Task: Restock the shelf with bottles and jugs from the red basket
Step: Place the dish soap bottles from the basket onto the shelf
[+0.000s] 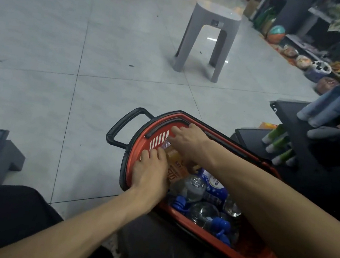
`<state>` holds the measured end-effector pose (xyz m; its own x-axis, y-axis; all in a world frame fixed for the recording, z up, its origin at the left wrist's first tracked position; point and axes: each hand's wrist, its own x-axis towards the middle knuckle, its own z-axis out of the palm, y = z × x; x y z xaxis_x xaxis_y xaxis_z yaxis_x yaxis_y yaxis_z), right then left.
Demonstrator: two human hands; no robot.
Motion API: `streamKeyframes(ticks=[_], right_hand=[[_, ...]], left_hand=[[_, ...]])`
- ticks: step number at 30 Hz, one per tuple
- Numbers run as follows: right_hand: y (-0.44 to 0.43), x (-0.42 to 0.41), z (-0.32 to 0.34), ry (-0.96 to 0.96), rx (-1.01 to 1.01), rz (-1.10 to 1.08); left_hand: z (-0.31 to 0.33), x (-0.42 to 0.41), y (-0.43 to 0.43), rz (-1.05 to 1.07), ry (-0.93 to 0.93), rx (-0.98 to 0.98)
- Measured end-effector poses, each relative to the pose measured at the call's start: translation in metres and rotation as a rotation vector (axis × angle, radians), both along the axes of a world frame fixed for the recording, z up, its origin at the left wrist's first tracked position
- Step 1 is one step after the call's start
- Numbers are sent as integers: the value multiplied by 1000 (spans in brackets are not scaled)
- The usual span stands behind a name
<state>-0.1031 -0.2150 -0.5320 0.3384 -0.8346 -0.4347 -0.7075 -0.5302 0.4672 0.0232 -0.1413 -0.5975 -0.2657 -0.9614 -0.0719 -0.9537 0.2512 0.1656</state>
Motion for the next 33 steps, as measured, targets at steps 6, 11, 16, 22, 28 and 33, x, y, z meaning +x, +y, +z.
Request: streamKeyframes(ticks=[6, 11, 16, 22, 28, 33], right_hand=[[33, -36, 21, -160, -139, -74], [71, -85, 61, -304, -282, -317], [114, -116, 79, -543, -379, -592], [165, -147, 77, -963, -517, -951], [211, -175, 69, -1541, -470, -1231], [238, -197, 55, -1664, -425, -1297]], left_hand=[[21, -1, 12, -60, 275, -162], [25, -17, 23, -246, 500, -319], [46, -55, 29, -227, 702, -274], [76, -106, 50, -42, 1028, 161], [86, -152, 55, -32, 1334, 897], [79, -181, 73, 29, 1352, 1081]])
